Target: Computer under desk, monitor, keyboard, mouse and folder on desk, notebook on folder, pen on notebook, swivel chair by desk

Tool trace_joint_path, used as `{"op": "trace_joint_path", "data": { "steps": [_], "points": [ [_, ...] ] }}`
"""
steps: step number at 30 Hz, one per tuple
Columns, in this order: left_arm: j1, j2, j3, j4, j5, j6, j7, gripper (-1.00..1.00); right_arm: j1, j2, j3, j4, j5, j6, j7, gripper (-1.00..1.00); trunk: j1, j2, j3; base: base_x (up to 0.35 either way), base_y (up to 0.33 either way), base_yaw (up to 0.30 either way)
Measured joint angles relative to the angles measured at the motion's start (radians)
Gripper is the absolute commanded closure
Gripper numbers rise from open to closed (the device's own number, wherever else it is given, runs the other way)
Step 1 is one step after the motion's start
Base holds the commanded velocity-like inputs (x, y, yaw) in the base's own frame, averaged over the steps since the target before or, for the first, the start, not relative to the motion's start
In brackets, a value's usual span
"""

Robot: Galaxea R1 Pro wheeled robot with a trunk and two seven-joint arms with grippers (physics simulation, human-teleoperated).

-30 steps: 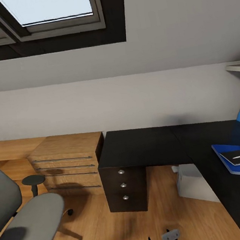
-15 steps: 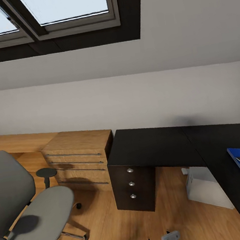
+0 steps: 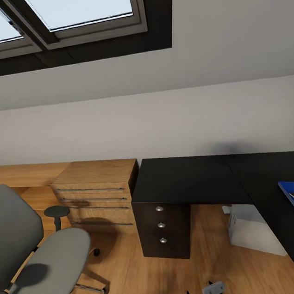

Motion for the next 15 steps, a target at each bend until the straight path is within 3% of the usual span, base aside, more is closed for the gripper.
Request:
{"op": "trace_joint_path", "data": {
  "steps": [5, 7, 11, 14, 15],
  "points": [
    [0.000, 0.001, 0.000, 0.001, 0.001, 0.005, 0.002, -1.00, 0.000, -0.001, -0.007, -0.002, -0.017, -0.017, -0.004, -1.00, 0.000, 0.000, 0.001, 0.000, 0.000, 0.201],
    [0.000, 0.002, 0.001, 0.002, 0.001, 0.008, 0.002, -1.00, 0.000, -0.001, -0.008, -0.002, -0.019, -0.062, -0.011, -1.00, 0.000, 0.000, 0.001, 0.000, 0.000, 0.279],
    [0.000, 0.002, 0.001, 0.003, 0.001, 0.009, 0.002, -1.00, 0.000, -0.003, -0.007, 0.001, -0.018, -0.064, -0.054, -1.00, 0.000, 0.000, 0.001, 0.000, 0.000, 0.282],
    [0.000, 0.004, 0.002, 0.004, 0.001, 0.009, 0.003, -1.00, 0.005, -0.028, -0.009, 0.003, -0.018, -0.065, -0.096, -1.00, 0.000, 0.000, 0.002, 0.000, 0.000, 0.284],
    [0.000, 0.004, 0.002, 0.004, 0.001, 0.009, 0.003, -1.00, 0.012, -0.057, -0.013, 0.004, -0.022, -0.067, -0.109, -1.00, 0.000, 0.000, 0.002, 0.000, 0.000, 0.284]
  ]
}}
